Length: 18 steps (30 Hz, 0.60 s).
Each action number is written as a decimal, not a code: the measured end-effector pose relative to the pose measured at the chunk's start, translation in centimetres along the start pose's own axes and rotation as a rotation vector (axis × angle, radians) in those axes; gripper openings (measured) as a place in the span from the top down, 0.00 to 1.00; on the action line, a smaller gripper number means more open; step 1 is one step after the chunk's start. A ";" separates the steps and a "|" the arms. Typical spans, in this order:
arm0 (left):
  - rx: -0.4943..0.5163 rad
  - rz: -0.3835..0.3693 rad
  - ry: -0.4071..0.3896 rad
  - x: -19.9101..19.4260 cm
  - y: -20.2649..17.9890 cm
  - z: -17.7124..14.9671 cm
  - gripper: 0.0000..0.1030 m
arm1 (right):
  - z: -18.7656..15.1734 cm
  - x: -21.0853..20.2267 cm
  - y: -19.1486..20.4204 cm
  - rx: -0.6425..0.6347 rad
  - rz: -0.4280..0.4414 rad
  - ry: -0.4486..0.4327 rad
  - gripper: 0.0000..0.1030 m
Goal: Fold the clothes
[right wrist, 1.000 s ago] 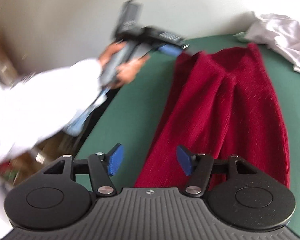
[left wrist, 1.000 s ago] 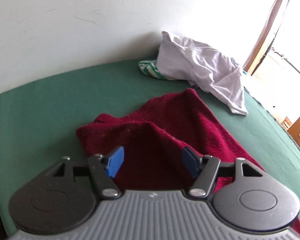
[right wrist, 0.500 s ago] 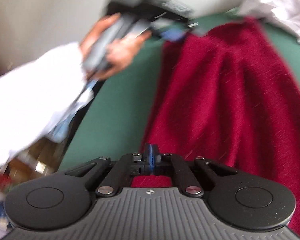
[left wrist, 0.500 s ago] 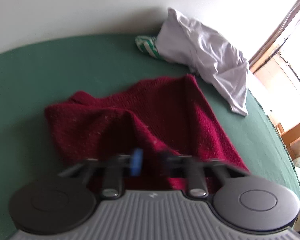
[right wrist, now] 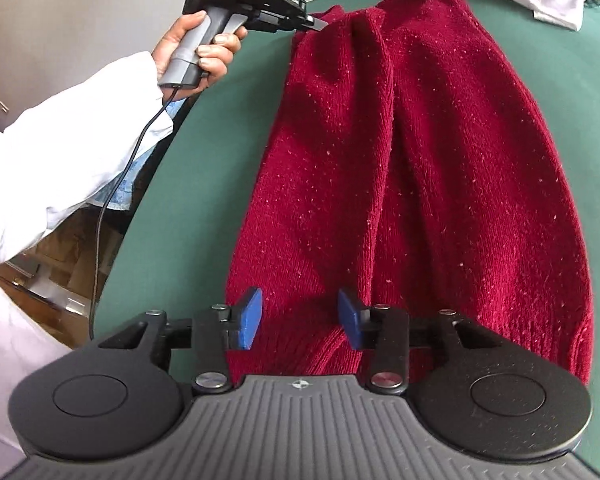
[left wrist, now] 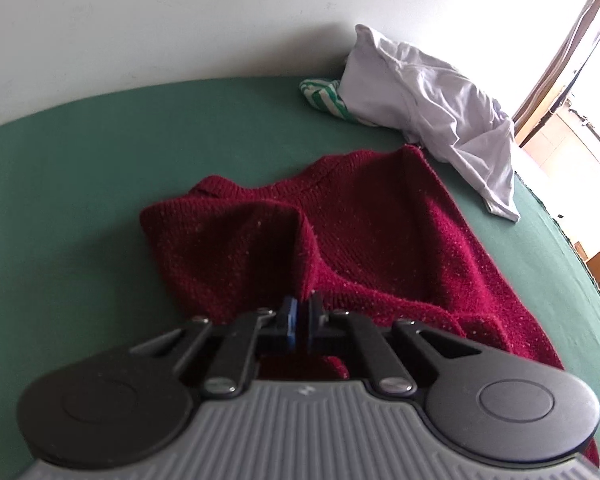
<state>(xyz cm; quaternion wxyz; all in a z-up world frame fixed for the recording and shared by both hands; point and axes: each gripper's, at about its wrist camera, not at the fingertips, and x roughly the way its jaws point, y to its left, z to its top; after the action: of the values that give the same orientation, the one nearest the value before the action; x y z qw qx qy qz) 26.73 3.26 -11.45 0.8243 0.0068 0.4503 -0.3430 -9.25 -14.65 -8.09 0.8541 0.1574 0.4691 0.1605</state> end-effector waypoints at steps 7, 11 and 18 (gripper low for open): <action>-0.028 0.003 0.003 0.1 0.0 0.4 0.99 | -0.9 0.1 -1.3 0.122 -0.058 -0.033 0.56; -0.050 0.009 0.001 -0.1 0.0 0.8 0.99 | -1.6 0.6 -0.8 0.076 -0.040 -0.008 0.94; -0.014 0.014 -0.018 -1.1 -0.8 0.7 0.99 | -1.7 -3.4 -1.6 0.153 0.144 -0.072 0.94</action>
<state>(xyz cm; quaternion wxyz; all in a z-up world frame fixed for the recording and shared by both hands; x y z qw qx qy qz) 26.43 3.01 -9.97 0.8309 0.0010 0.4451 -0.3340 -12.24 -17.35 -7.04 0.8420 0.2612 0.4366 0.1794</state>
